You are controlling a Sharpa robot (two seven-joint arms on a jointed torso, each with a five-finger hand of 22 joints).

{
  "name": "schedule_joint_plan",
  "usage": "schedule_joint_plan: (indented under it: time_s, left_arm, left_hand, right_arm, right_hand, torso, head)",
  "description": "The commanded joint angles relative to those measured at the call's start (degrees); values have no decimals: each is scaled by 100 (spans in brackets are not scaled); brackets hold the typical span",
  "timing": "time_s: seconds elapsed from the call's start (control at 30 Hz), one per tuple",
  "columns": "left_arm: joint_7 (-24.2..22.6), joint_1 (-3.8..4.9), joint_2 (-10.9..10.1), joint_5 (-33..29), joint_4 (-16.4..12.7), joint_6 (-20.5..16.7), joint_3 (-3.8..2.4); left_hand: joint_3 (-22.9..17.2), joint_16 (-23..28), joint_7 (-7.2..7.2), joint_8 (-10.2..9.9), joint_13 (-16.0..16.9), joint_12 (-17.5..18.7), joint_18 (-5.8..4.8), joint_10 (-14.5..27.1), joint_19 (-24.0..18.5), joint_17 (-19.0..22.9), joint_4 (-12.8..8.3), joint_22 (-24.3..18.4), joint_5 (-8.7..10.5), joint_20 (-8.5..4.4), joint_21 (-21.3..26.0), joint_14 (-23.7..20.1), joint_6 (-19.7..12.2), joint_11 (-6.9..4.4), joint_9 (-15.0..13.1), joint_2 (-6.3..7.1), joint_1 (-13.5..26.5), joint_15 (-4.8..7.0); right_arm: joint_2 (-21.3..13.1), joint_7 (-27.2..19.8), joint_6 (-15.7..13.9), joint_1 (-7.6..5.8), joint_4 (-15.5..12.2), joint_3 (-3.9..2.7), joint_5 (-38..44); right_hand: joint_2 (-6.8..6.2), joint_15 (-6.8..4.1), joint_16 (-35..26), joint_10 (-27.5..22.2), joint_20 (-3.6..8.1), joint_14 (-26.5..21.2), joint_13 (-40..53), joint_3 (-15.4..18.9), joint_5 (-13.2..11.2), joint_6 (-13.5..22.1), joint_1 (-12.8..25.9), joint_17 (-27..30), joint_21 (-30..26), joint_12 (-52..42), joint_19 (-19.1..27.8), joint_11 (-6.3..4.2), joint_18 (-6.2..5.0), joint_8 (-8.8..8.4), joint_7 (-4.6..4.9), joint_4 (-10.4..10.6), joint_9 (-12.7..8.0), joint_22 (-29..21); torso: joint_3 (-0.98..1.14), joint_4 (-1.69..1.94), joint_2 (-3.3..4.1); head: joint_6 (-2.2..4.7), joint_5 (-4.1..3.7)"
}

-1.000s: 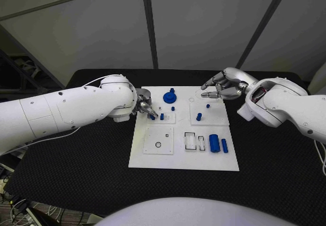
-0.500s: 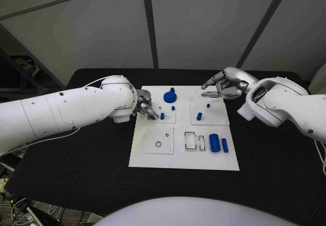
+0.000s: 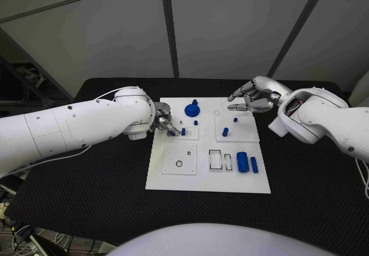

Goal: Assemble the parts on the task board

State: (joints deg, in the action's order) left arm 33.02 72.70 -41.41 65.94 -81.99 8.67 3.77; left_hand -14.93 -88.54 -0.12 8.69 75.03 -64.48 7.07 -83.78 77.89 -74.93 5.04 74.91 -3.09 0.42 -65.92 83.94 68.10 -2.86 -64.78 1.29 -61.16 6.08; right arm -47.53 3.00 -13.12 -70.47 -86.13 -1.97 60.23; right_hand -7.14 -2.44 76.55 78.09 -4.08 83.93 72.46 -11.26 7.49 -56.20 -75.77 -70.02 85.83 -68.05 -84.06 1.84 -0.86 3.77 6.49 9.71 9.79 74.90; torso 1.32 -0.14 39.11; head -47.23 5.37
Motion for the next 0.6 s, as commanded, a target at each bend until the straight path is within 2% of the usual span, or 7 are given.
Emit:
schedule_joint_plan:
  time_s: [0.03, 0.37, 0.43, 0.47, 0.6]
  left_arm:
    - [20, 4, -3, -25, 6, -184, -1]
    - [14, 3, -20, -25, 9, -321, -3]
    - [11, 3, -20, -25, 9, -325, -3]
    - [9, 3, -20, -25, 10, -328, -3]
    - [4, 3, -21, -25, 10, -330, -4]
  left_hand:
    - [48, -3, 30, -43, 952, 39, -164, -438, 38, -1203, 120, 330, 34, -12, -1, 533, 27, -35, -13, 119, 22, 30]
    - [209, 9, 23, -92, 960, 74, -166, -443, 44, -1184, 866, 338, 31, -34, 19, 529, 82, -44, -52, 475, -158, 46]
    - [212, 10, 24, -94, 960, 75, -166, -443, 45, -1183, 905, 338, 33, -34, 20, 528, 85, -45, -55, 488, -175, 46]
    - [226, 10, 25, -104, 962, 80, -166, -445, 47, -1185, 1057, 341, 32, -35, 23, 529, 96, -43, -65, 538, -253, 47]
    - [236, 12, 27, -110, 963, 84, -165, -446, 44, -1182, 1137, 340, 31, -35, 32, 528, 101, -42, -72, 565, -300, 47]
  right_arm:
    - [-2, -51, 6, -10, -12, -3, 13]
    - [2, -56, 5, -10, -6, -3, 13]
    - [3, -56, 6, -10, -6, -3, 13]
    - [3, -56, 6, -10, -5, -3, 13]
    - [3, -55, 8, -10, -4, -3, 13]
  right_hand:
    - [53, -20, -28, 18, 34, 181, 3, 2, 18, -35, 9, -5, -31, -34, -284, -13, -50, 6, 2, 47, 4, 1009]
    - [51, -20, -30, 17, 34, 181, 1, 3, 17, -34, 9, -4, -31, -32, -285, -13, -49, 5, 2, 48, 4, 1010]
    - [51, -20, -30, 17, 34, 181, 1, 3, 17, -34, 9, -4, -31, -32, -285, -13, -49, 5, 2, 48, 4, 1010]
    - [51, -20, -30, 17, 34, 181, 1, 3, 17, -34, 9, -4, -31, -32, -285, -13, -49, 5, 2, 48, 4, 1010]
    - [51, -20, -30, 17, 34, 181, 1, 3, 17, -34, 9, -4, -31, -32, -285, -13, -49, 5, 2, 48, 4, 1010]
  torso:
    - [-2, 2, -2]
    - [-1, -7, 1]
    - [-2, -4, 3]
    - [-2, -2, 1]
    - [-1, 0, -2]
  head:
    - [6, -2]
    - [22, 3]
    - [24, -2]
    - [24, -2]
    - [23, -2]
